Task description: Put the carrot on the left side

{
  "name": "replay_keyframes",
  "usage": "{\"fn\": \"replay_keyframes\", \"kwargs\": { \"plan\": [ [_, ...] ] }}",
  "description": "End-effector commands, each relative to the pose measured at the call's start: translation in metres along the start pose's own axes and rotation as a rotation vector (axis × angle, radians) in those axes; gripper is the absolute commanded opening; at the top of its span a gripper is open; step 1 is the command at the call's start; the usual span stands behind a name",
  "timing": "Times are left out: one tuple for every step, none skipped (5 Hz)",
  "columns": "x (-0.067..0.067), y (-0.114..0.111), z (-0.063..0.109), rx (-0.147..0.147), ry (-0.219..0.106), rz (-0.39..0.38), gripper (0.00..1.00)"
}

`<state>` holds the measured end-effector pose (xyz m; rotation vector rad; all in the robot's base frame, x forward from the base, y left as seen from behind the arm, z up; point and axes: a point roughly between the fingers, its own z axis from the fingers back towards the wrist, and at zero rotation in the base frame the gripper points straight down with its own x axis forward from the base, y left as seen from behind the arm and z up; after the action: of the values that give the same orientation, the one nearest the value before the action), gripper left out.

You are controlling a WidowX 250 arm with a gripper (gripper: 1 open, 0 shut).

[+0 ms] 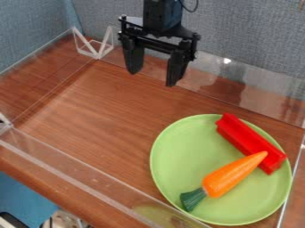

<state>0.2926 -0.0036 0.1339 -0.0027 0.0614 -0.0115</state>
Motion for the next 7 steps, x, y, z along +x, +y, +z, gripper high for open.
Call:
{"fn": "replay_keyframes", "kwargs": {
  "plan": [
    [-0.011,-0.034,-0.004,-0.003,0.016,-0.134,1.0],
    [-0.021,-0.068,-0.009,-0.013,0.028,-0.205,1.0],
    [-0.033,-0.108,-0.015,-0.014,0.026,-0.27,1.0],
    [-0.046,-0.141,-0.024,-0.009,0.018,-0.309,1.0],
    [-0.05,-0.141,-0.044,-0.009,0.01,-0.398,1.0],
    [-0.046,-0.131,-0.064,-0.004,0.008,-0.437,1.0],
    [-0.038,-0.126,-0.076,-0.001,-0.004,-0.427,1.0]
  ]
}}
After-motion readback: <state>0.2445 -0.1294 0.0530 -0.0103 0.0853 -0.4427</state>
